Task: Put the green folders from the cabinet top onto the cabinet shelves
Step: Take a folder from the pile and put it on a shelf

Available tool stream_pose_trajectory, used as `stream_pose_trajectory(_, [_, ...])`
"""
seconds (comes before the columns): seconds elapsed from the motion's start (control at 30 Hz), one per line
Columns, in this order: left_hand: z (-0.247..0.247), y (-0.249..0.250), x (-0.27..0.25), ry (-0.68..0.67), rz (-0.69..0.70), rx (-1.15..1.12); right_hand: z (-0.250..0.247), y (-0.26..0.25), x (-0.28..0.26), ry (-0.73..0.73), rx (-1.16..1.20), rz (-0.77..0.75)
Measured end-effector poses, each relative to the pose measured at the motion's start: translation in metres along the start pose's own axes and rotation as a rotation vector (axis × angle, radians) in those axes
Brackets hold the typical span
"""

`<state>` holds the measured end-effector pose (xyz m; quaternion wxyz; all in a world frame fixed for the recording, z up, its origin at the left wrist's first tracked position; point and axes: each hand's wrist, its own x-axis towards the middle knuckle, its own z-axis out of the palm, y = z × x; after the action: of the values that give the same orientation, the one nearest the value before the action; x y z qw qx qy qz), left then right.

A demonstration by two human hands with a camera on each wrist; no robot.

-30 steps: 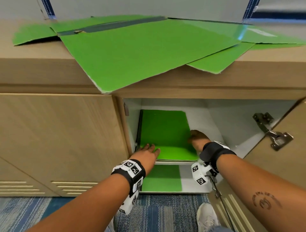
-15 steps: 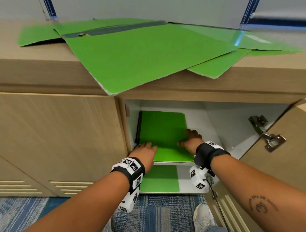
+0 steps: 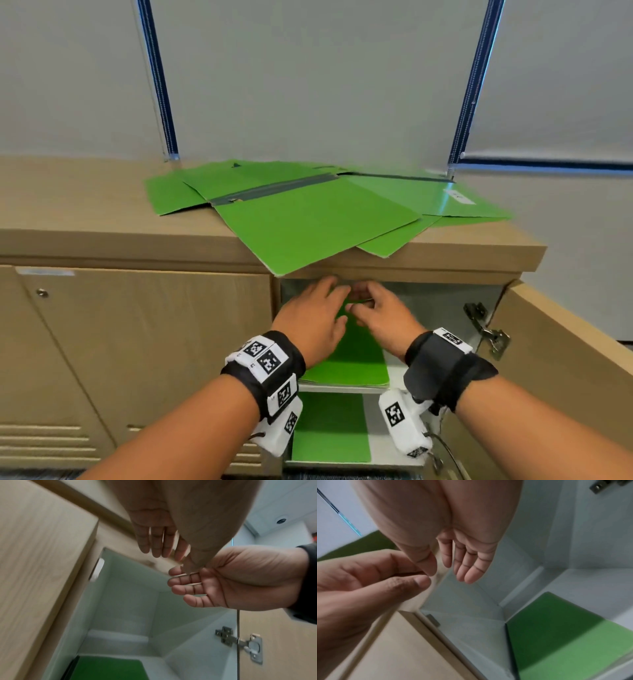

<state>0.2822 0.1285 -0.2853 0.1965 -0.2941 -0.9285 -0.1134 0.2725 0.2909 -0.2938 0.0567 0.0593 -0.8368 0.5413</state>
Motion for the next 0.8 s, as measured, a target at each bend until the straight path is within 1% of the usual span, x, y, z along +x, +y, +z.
stream_pose_trajectory(0.13, [-0.044,0.014,0.0,0.048,0.011,-0.009,-0.012,-0.051,-0.018,0.002,0.021,-0.038])
stream_pose_trajectory(0.27, [-0.077,0.028,-0.003,0.109,0.109,0.106,-0.019,-0.086,-0.036,-0.048,-0.012,-0.028])
stream_pose_trajectory(0.33, [-0.092,0.031,-0.004,0.167,0.146,0.173,-0.021,-0.099,-0.042,-0.091,0.031,-0.001])
stream_pose_trajectory(0.37, [-0.097,0.029,-0.003,0.203,0.129,0.228,-0.021,-0.104,-0.044,-0.102,0.062,0.011])
stream_pose_trajectory(0.4, [-0.102,0.026,-0.001,0.214,0.061,0.282,-0.022,-0.11,-0.045,-0.102,0.097,0.022])
stream_pose_trajectory(0.43, [-0.107,0.021,0.001,0.178,-0.036,0.321,-0.023,-0.116,-0.047,-0.101,0.139,0.035])
stream_pose_trajectory(0.47, [-0.11,0.014,0.002,0.104,-0.129,0.349,-0.022,-0.121,-0.049,-0.106,0.193,0.061])
stream_pose_trajectory(0.5, [-0.111,0.007,0.003,-0.012,-0.207,0.358,-0.02,-0.123,-0.051,-0.119,0.256,0.097])
stream_pose_trajectory(0.53, [-0.115,0.003,0.003,-0.115,-0.257,0.35,-0.019,-0.124,-0.051,-0.135,0.311,0.133])
stream_pose_trajectory(0.57, [-0.118,0.002,0.002,-0.182,-0.276,0.329,-0.016,-0.123,-0.051,-0.148,0.358,0.171])
stream_pose_trajectory(0.6, [-0.121,0.002,0.0,-0.197,-0.273,0.312,-0.013,-0.122,-0.051,-0.148,0.407,0.209])
stream_pose_trajectory(0.7, [-0.133,0.01,-0.012,-0.136,-0.247,0.283,-0.003,-0.127,-0.046,-0.112,0.61,0.262])
stream_pose_trajectory(0.8, [-0.141,0.019,-0.025,-0.033,-0.207,0.228,-0.002,-0.142,-0.046,-0.089,0.837,0.201])
